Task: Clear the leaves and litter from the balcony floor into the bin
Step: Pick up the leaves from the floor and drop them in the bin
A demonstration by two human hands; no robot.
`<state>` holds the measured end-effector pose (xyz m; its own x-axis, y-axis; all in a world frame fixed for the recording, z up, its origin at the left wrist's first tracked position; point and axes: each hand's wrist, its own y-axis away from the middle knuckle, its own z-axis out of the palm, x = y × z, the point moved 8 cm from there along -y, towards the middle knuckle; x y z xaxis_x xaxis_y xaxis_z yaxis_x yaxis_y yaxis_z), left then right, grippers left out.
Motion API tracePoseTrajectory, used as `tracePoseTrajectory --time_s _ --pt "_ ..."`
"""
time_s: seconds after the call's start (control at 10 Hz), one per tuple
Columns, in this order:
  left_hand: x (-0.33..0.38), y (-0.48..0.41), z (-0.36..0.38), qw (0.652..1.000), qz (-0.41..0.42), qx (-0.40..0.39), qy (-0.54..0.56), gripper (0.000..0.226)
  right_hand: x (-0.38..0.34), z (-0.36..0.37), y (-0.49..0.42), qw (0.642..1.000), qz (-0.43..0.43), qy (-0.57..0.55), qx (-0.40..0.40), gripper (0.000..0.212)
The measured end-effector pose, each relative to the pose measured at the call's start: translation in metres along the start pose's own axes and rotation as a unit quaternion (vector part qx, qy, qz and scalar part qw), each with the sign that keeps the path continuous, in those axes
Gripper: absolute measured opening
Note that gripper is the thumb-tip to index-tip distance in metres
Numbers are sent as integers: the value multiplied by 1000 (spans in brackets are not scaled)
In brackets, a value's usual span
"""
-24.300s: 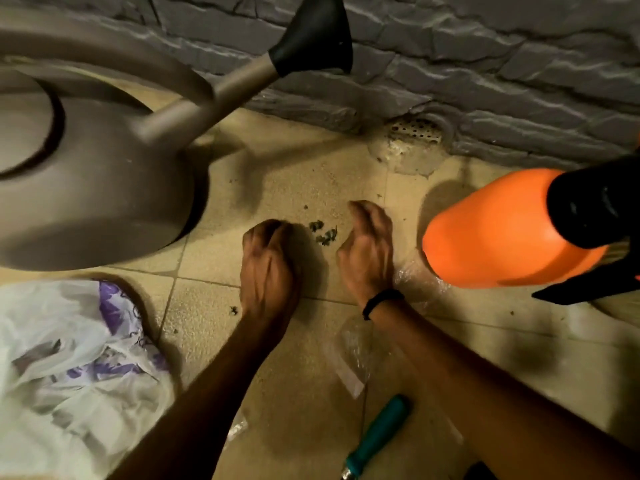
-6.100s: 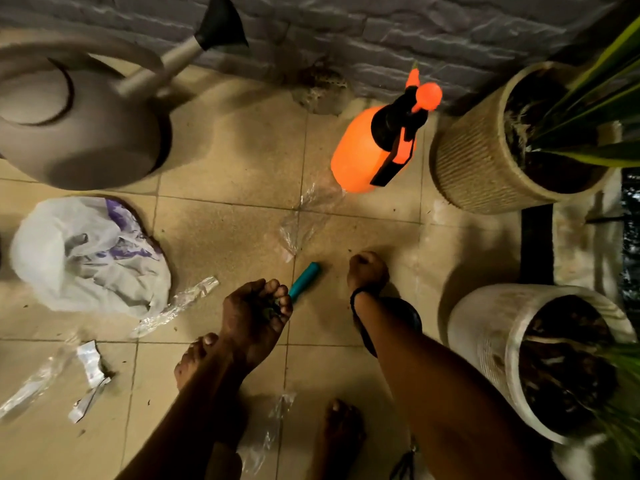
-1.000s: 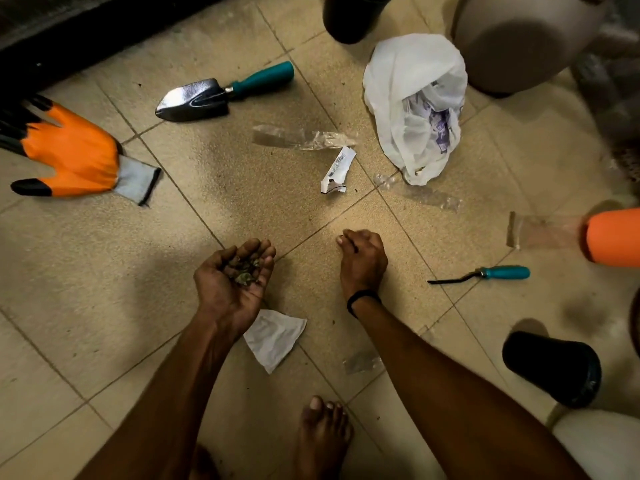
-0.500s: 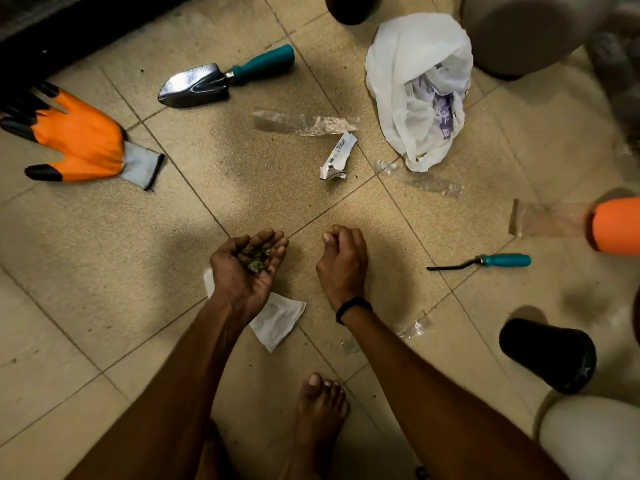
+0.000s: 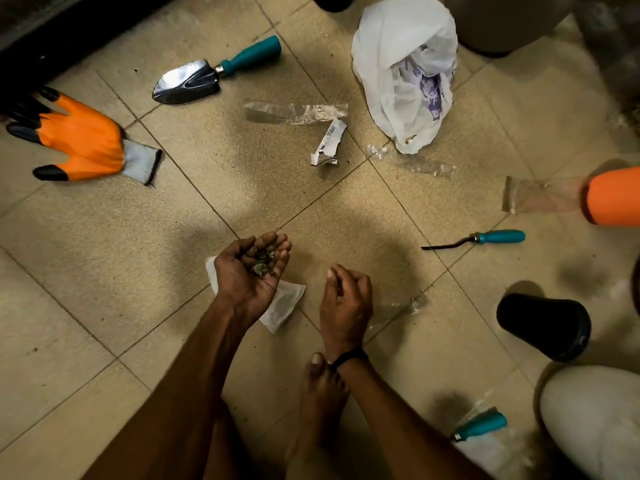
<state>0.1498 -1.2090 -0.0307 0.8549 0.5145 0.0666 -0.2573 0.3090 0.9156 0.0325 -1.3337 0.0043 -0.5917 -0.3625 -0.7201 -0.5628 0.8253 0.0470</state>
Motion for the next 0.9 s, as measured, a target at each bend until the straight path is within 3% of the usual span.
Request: tracePoseTrajectory --time_s 0.1,0.3,0.5,0.6,0.7,0.8,0.9 --pt "4 5 -14 1000 7 9 0 33 51 6 8 996 72 38 -29 20" --pt "18 8 -42 999 30 30 3 32 65 26 13 986 11 135 -98 8" --pt "23 10 -56 999 39 31 17 32 53 28 14 971 -32 198 -128 14" --pt "25 15 -56 999 41 26 21 32 58 40 17 960 0 207 -187 9" --pt "29 23 -56 998 49 31 21 37 60 47 25 935 62 212 -279 25" --pt "35 36 -55 998 53 33 26 34 48 51 46 921 62 194 -333 24" --pt "39 54 -58 997 58 36 38 47 29 34 66 956 76 146 -244 10"
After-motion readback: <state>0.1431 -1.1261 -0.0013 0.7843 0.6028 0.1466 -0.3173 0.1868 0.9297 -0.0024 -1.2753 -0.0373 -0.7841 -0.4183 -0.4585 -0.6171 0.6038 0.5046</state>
